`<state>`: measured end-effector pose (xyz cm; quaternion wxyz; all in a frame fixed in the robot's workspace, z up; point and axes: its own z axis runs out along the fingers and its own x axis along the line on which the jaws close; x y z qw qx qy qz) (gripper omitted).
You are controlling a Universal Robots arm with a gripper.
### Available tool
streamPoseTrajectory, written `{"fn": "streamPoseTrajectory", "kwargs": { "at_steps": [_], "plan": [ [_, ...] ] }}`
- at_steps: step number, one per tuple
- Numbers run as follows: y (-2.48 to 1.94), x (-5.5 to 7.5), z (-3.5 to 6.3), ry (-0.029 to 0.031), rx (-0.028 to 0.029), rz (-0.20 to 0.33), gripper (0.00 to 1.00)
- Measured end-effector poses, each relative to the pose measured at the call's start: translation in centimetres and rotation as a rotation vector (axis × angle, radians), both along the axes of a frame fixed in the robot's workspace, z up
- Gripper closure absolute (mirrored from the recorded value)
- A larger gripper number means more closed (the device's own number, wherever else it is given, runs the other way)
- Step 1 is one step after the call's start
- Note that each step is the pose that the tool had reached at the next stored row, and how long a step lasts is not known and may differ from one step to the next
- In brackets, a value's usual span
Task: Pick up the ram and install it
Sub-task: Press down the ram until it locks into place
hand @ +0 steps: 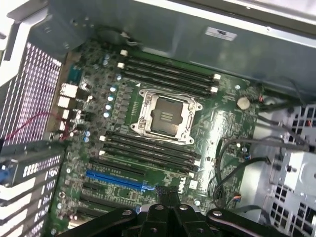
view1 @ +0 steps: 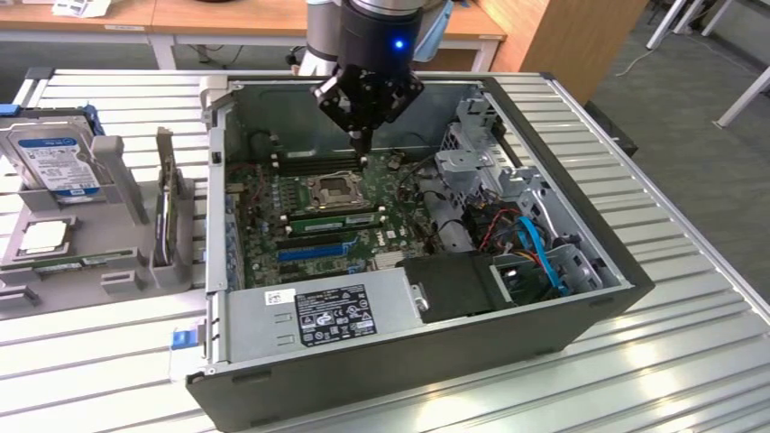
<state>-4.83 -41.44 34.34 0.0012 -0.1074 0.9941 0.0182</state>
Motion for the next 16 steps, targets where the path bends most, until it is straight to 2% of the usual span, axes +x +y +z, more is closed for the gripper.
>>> {"fn": "streamPoseTrajectory", "kwargs": {
  "at_steps": [4, 11, 16],
  "plan": [
    [0.00, -0.01, -0.02, 0.0000, 0.0000, -0.053, 0.90],
    [0.00, -0.01, -0.02, 0.0000, 0.0001, -0.069, 0.90],
    [0.00, -0.01, -0.05, 0.0000, 0.0000, -0.143, 0.90]
  ]
}}
